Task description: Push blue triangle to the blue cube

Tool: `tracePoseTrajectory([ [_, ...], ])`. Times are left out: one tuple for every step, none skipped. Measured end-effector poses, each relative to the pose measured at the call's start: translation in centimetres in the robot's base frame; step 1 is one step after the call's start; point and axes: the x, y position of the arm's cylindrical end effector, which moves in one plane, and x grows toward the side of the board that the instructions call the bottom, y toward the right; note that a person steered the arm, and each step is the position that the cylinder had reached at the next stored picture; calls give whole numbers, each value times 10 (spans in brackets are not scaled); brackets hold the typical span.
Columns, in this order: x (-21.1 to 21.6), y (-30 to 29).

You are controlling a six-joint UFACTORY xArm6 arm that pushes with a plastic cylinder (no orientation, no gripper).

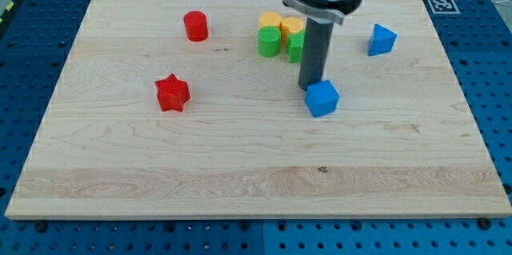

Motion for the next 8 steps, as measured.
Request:
tracePoseTrajectory([
  [23, 18],
  [25, 34],
  [17, 37],
  [12, 82],
  [12, 132],
  [12, 138],
  [8, 143],
  [-16, 167],
])
